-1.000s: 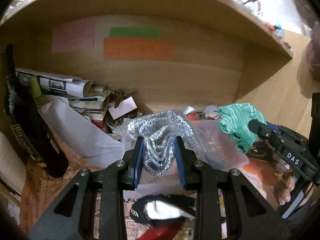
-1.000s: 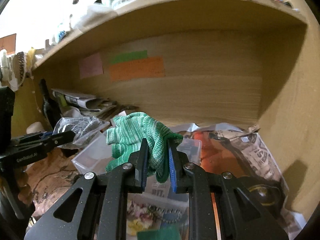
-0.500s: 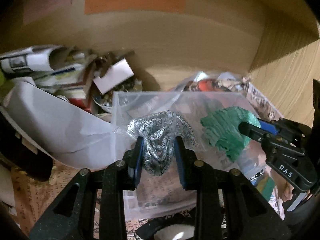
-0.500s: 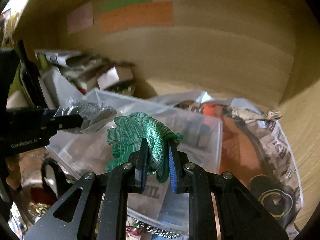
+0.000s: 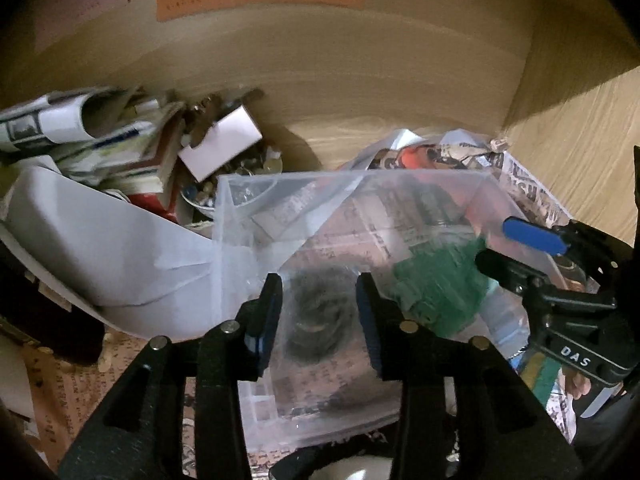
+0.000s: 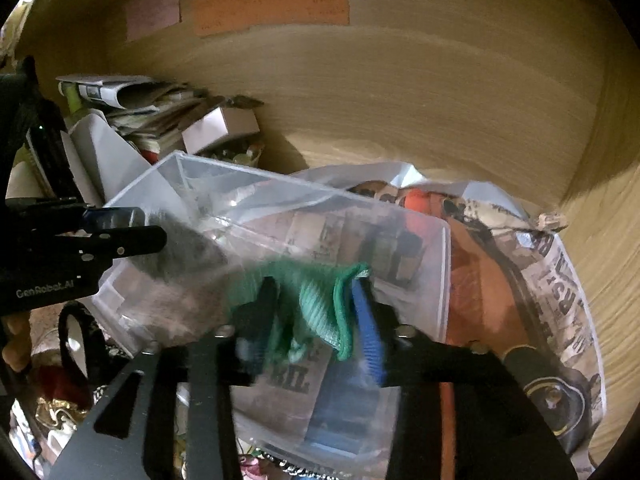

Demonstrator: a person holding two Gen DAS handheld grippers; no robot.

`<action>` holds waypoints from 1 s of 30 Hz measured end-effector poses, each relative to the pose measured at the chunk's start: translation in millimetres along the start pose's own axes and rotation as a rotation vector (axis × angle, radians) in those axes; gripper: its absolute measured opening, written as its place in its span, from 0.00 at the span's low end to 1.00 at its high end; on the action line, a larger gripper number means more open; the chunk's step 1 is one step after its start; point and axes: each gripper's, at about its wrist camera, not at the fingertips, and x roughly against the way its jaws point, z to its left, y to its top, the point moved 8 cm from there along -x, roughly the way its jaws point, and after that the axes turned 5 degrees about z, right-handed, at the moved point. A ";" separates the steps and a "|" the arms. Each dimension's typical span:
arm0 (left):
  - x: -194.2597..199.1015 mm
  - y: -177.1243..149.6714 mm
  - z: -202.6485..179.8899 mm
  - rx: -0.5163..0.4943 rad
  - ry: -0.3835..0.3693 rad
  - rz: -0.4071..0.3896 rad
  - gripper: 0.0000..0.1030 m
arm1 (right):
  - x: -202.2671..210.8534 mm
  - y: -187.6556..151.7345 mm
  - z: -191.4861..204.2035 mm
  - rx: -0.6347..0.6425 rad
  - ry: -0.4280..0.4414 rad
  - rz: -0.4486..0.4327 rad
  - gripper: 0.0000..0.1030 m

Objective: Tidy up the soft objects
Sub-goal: 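Lift both gloves and drop them into the clear plastic box, then grasp the red velvet pouch with the left tool while the right tool grasps the white cloth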

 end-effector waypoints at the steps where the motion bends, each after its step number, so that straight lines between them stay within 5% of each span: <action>1: 5.1 0.7 0.5 0.001 0.002 -0.012 0.44 | 5.2 1.7 0.1 0.000 0.000 -0.017 0.50; 7: 49.2 2.4 1.2 0.009 0.002 -0.119 0.65 | 46.1 8.3 -5.4 -0.020 0.017 -0.132 0.71; 16: 116.9 -16.6 -2.4 0.010 0.012 -0.281 0.88 | 104.3 -4.2 0.7 -0.021 0.042 -0.262 0.82; 30: 111.8 -100.6 6.5 0.012 0.070 -0.177 0.89 | 93.5 -67.4 54.0 -0.057 0.196 -0.183 0.83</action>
